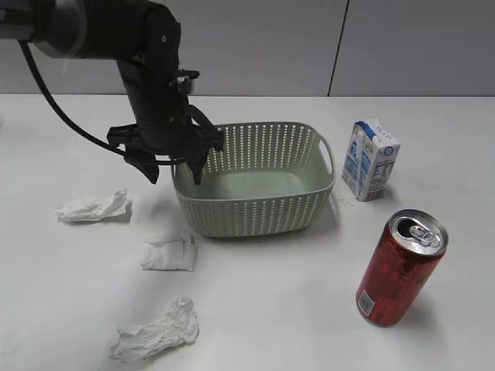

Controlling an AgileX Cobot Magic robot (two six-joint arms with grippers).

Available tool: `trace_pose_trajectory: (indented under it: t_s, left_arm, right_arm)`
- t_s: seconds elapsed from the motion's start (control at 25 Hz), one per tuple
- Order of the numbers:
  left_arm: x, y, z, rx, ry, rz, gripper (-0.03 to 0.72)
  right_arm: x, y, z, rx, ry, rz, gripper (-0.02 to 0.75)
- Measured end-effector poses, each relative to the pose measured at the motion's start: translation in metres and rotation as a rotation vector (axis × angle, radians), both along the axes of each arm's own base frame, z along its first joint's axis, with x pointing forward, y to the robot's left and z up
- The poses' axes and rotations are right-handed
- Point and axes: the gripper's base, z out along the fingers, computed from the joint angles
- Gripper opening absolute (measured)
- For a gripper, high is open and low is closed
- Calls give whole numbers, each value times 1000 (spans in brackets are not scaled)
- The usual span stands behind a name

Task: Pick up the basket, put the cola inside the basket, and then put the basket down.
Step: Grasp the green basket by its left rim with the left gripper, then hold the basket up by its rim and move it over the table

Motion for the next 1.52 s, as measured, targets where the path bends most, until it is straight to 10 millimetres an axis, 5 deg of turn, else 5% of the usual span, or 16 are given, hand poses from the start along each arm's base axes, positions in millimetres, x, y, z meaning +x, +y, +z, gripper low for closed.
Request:
trace_pose_trajectory:
  t_s: [0.16,0.36,0.44,0.64,1.08,1.24,1.52]
  left_arm:
    - [1,-1,-4,-2,1,17,372]
    - [0,-3,-4,-23,11,32,62]
    - [0,-5,-3,-50,23,51,21]
    - [-2,-2,11,-108,50,92,3]
    - [-39,23,114,-154,-40,85,3]
    - [-63,37,98,-139,-7,132,2]
    - [-95,56,50,-111,32,175,2]
  right_arm:
    - [0,0,0,0,0,0,572]
    - [0,0,0,1,0,0,572]
    - [0,0,0,2,0,-1,572]
    - [0,0,0,3,1,-1,572]
    - [0,2,1,32,0,14,572]
    - [5,3,12,31,66,21,572]
    - [49,10,38,59,314,66,621]
